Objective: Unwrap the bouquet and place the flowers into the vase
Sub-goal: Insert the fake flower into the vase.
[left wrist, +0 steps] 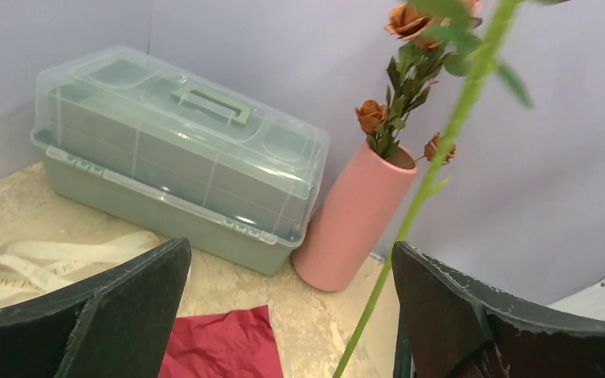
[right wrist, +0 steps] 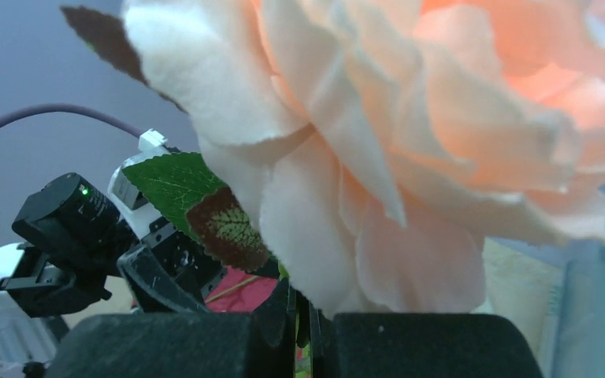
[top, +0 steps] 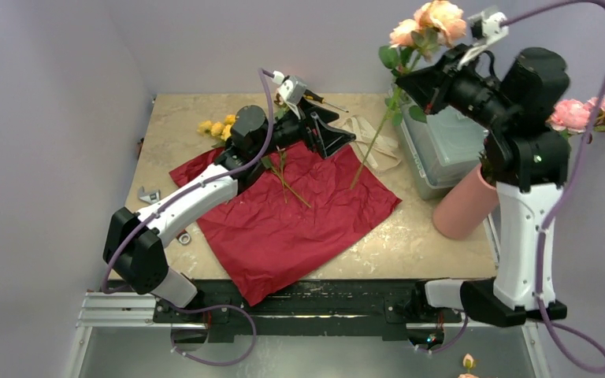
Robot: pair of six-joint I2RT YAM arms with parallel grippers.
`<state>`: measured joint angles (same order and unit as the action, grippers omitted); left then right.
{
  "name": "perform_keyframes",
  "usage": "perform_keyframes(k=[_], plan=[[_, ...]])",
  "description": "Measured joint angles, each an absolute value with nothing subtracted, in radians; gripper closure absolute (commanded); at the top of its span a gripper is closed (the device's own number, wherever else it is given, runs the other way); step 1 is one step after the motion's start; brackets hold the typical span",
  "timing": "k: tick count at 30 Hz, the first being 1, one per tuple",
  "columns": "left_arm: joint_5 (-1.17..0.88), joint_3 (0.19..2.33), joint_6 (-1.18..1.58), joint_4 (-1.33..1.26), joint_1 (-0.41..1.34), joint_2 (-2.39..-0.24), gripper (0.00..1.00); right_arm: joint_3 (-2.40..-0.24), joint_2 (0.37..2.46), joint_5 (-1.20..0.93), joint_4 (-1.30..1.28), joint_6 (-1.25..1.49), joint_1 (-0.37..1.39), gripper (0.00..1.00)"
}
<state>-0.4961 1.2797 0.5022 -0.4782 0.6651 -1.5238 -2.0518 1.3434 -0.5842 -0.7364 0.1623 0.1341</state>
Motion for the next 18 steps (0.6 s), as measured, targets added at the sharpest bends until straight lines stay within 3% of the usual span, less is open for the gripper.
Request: perform_keyframes(k=[9, 18], plan=[[-0.468, 1.279, 0.503, -0.404, 0.633, -1.524, 0.00, -2.177, 1.167, -0.373, -0.855, -0.037, 0.032, 1.00], [-0.445, 1.243, 0.485, -0.400, 0.633, -1.505, 0.00, -2.253, 1.097, -0.229, -0.918, -0.115, -0.196, 1.00]])
